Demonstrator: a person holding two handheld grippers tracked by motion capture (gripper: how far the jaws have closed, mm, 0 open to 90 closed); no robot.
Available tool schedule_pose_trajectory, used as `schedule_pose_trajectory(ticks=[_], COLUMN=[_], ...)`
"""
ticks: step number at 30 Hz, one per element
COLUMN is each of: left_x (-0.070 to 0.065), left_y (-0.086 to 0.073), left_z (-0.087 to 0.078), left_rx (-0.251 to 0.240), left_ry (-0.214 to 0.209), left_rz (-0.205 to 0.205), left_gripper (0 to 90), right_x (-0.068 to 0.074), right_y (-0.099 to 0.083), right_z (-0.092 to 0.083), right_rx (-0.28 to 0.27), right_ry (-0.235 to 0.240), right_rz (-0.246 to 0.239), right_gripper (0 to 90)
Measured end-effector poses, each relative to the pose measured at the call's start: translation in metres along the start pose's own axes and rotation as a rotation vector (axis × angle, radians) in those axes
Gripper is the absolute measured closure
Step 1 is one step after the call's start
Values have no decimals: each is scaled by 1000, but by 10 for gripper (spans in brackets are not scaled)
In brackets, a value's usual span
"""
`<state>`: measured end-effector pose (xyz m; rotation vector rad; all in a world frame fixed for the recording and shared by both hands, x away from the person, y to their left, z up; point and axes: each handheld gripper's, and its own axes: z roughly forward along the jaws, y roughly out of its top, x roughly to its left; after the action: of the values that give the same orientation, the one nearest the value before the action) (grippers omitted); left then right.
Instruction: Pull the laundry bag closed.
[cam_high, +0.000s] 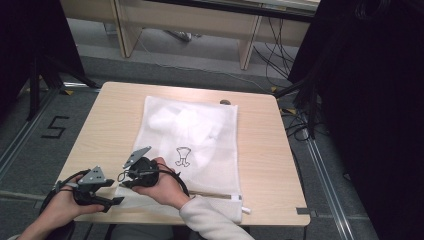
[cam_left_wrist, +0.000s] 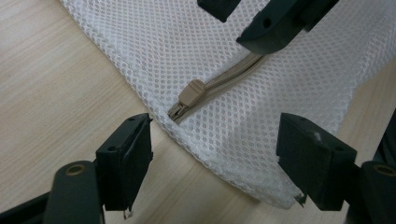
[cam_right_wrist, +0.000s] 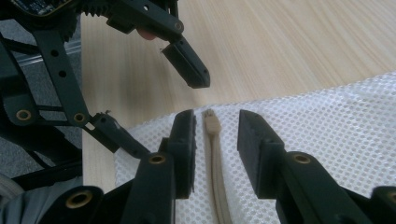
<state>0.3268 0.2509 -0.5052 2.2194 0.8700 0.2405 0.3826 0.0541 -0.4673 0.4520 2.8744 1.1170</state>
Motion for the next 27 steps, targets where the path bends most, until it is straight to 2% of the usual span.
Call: schedule_pose_trajectory(ticks=[3,7,17,21,24,27], left_x=[0,0,0,0,0,0], left_y=[0,0,0,0,0,0], left_z=[-1,0,0,0,0,1], left_rx=[8,0,1,1,2,0], left_ry=[0,-2,2,-1,2,1], left_rz=[-3,-4,-5,-6,-6,-9], left_gripper=[259,258,257,257,257,257], right_x=[-1,-1,-4,-4,-6,-6], right_y=[1,2,1,1,1,1], right_z=[3,8,20,24,27,30], right_rx=[4,18,32,38,39,43], right_ry=[2,4,13,13,8,9], right_rz=[-16,8,6,24,13,29], right_gripper=[676,680,709,711,711,711])
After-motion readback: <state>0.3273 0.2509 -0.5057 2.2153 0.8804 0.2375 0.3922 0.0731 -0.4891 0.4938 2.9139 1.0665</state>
